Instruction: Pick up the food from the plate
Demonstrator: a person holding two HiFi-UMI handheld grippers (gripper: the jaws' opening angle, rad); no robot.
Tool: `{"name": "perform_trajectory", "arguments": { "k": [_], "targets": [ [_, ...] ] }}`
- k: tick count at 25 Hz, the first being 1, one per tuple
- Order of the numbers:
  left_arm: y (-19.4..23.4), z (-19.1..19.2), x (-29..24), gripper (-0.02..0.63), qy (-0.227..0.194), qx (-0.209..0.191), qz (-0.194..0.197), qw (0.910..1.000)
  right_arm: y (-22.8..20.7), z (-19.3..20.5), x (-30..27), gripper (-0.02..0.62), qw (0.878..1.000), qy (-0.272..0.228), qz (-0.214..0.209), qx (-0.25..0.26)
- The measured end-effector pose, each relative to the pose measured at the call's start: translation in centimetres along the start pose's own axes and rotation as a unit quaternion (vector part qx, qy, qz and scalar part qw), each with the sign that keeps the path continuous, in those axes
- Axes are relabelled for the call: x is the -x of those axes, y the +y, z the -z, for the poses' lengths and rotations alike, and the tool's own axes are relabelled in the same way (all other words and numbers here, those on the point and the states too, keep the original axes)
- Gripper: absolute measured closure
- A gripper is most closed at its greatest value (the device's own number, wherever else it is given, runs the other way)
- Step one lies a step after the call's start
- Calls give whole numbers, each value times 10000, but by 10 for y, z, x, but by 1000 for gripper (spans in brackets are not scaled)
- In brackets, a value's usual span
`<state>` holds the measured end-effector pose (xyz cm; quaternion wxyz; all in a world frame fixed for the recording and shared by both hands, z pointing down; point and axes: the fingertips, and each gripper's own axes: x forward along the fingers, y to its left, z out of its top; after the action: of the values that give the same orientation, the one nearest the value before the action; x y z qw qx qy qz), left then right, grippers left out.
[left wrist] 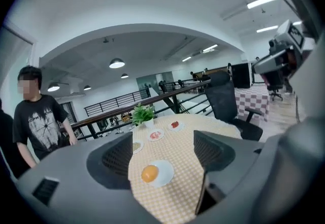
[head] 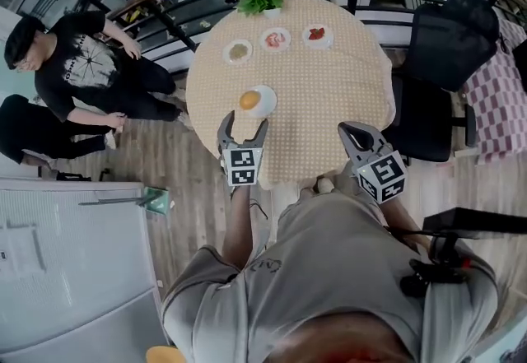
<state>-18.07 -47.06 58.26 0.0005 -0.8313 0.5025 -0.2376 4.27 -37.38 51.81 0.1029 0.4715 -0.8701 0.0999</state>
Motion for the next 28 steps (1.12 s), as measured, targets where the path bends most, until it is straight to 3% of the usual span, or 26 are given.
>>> {"name": "perform_trajectory", "arguments": {
  "k": [5, 13, 21, 28],
  "targets": [
    [7, 37, -45, 222, 795, -828, 217, 9931, -12, 0, 9, 580, 9997, -47, 242, -50],
    [19, 87, -107, 222, 1624, -1610, 515, 9721, -31, 6, 22, 580, 9980, -19, 616, -128],
    [27, 140, -152, 215, 2233, -1862, 873, 9528, -32, 13, 35, 580, 9957, 94, 896, -216],
    [38, 191, -189, 215, 2784, -1668, 1052, 9400, -31, 17, 35, 580, 9942, 172, 1039, -231]
  ]
}}
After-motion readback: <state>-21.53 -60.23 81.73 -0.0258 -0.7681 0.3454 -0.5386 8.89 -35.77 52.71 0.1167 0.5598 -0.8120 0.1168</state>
